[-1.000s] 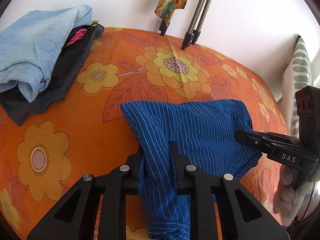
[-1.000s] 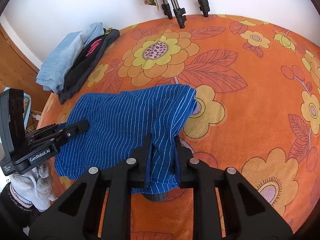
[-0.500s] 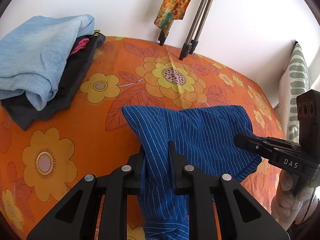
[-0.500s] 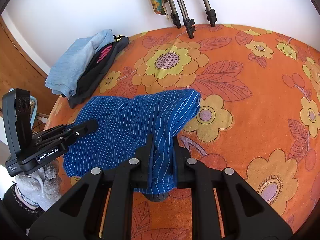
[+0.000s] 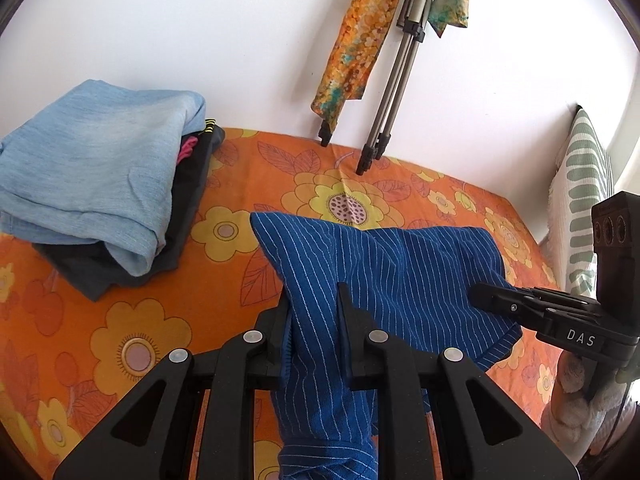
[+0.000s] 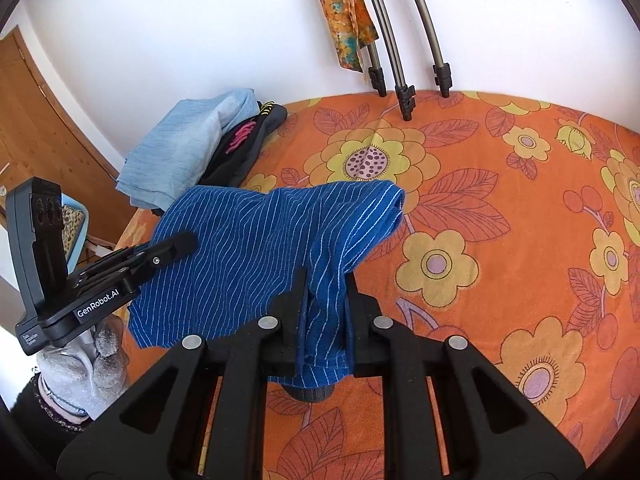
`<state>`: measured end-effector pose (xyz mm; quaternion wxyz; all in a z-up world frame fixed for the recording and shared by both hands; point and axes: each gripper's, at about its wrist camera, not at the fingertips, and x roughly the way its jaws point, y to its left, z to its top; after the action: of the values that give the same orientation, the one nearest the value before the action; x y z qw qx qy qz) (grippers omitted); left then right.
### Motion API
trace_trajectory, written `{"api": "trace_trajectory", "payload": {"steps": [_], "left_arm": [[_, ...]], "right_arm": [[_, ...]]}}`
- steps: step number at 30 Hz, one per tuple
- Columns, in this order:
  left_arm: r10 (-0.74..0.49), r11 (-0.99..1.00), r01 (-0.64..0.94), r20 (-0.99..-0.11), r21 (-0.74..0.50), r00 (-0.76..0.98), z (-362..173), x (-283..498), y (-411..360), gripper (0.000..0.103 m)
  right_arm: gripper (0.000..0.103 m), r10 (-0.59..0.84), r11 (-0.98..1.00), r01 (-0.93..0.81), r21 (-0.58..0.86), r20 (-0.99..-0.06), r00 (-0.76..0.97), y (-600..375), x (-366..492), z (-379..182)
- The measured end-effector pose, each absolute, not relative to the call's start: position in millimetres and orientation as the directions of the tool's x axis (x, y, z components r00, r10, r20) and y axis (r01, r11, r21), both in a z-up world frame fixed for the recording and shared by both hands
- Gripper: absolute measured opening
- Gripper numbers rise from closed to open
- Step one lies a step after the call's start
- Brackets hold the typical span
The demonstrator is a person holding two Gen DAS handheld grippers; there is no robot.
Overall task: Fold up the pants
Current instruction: 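Carry the folded briefs with both tools over to the stack of jeans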
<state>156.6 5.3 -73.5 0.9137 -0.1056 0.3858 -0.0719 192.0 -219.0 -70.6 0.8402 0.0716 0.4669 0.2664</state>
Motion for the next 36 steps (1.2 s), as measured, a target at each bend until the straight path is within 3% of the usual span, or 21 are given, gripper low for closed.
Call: {"api": "trace_trajectory", "payload": {"steps": [17, 36], "left_arm": [[-0.146, 0.976, 0.010, -0.620, -0.217, 0.771, -34.3, 134.4, 36.3, 0.017], [-0.049, 0.976, -0.071, -0.530, -0.204, 0.846, 17.7, 141.9, 121.9, 0.017]], "right_arm": [[0.015, 0.538, 0.826, -0.464, 0.320, -0.692, 0.481, -167.6, 185.3, -33.0], [0.015, 0.594, 0.781, -0.553, 0.290, -0.619, 0.514, -72.2, 210.0, 27.3]]}}
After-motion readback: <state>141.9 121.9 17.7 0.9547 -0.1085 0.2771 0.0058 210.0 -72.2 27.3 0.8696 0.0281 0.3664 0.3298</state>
